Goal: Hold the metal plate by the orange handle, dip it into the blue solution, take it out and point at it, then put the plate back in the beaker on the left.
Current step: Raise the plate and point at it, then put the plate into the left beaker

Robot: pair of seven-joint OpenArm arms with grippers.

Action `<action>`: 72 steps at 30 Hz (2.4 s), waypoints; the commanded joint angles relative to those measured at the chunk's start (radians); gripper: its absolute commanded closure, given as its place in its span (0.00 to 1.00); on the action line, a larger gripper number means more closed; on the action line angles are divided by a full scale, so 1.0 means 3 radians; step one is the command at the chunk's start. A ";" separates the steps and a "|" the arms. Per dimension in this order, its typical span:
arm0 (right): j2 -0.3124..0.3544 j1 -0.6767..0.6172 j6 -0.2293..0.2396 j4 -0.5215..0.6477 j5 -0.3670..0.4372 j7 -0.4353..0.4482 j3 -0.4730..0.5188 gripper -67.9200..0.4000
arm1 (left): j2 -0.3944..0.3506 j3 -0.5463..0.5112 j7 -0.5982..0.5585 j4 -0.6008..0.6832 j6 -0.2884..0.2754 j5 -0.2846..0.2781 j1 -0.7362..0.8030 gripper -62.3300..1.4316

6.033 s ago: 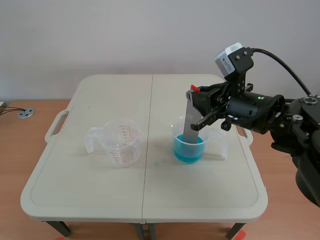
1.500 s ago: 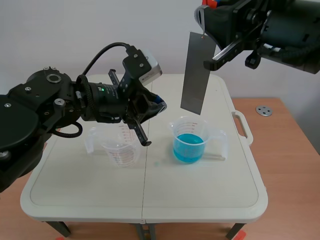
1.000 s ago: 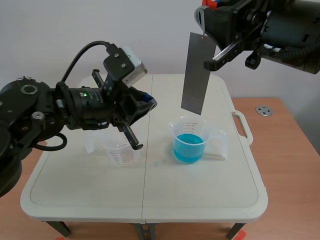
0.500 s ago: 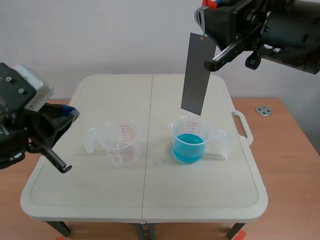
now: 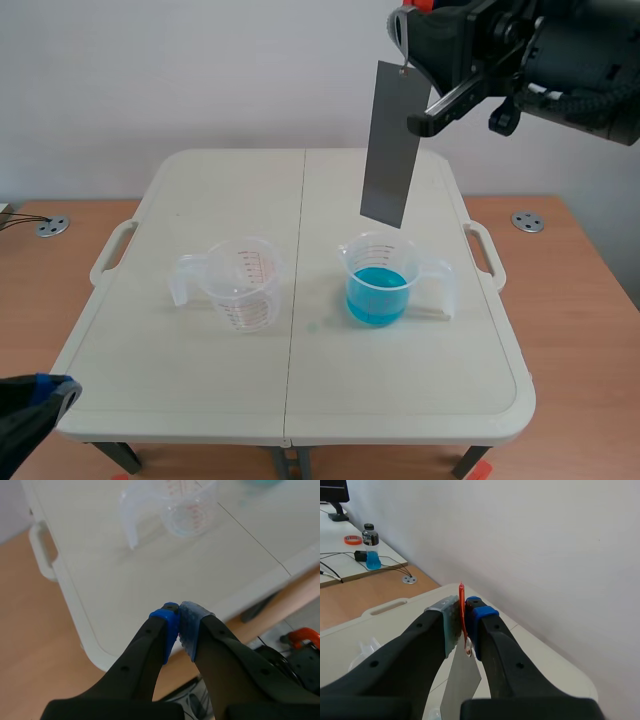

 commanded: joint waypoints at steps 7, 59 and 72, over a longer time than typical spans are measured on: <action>0.0025 0.0252 0.0019 0.0070 0.0062 0.0017 -0.0155 0.98 | 0.0014 0.0004 -0.0084 0.0045 0.0027 -0.0070 0.0328 0.96; -0.0706 0.1209 0.0019 -0.1314 0.0022 -0.0144 -0.1228 0.98 | 0.0024 0.0004 0.0024 0.0039 0.0056 -0.0070 0.0685 0.96; -0.0704 0.1208 0.0019 -0.1474 0.0005 -0.0043 -0.1357 0.98 | 0.0024 0.0004 0.0024 0.0033 0.0056 -0.0070 0.0678 0.96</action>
